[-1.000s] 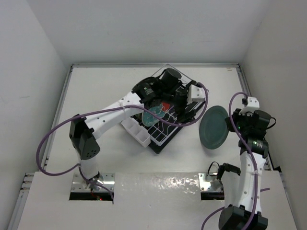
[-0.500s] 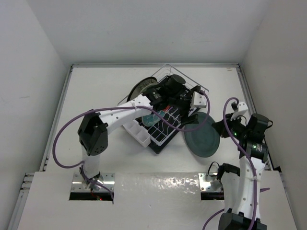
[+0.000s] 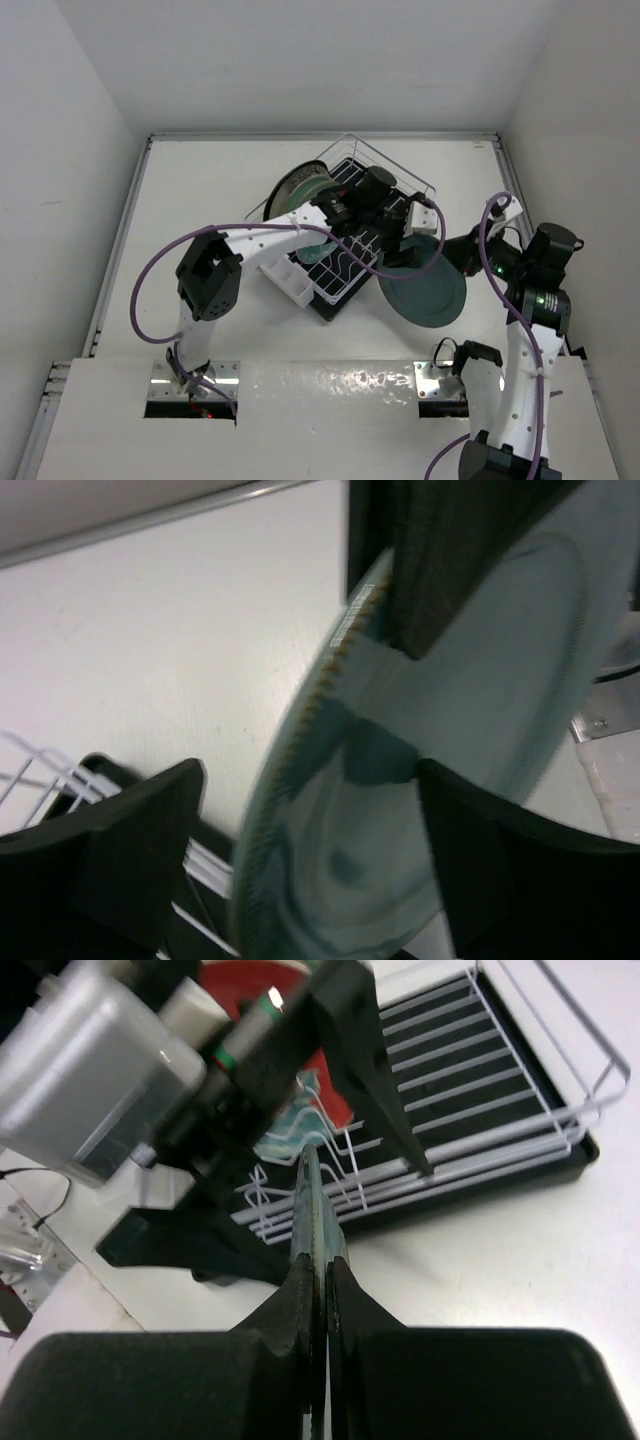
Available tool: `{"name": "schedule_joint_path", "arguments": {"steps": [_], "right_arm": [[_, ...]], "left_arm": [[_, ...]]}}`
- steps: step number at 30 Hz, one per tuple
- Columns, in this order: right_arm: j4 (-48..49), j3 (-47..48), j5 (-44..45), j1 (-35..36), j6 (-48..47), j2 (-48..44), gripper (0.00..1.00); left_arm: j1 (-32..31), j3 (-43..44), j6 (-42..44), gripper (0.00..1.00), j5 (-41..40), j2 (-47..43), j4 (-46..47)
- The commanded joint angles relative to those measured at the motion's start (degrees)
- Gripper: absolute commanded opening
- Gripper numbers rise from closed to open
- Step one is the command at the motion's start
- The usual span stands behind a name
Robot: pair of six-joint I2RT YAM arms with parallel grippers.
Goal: Load the plates into the dish rack
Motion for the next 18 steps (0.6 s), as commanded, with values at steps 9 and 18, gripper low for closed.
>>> {"name": "schedule_joint_path", "arguments": {"steps": [9,18], "right_arm": [[4.6,4.3,-4.5,0.7,-0.6,-0.2,0.0],[0.4,11.5,40.3,0.6,3.9,0.1,0.55]], "left_arm": [[-1.3,4.7,-5.3,0.0,3.2,-0.1,0.6],[-1.2,9.5,-19.1,0.0,-12.8,-6.1,-4.7]]}}
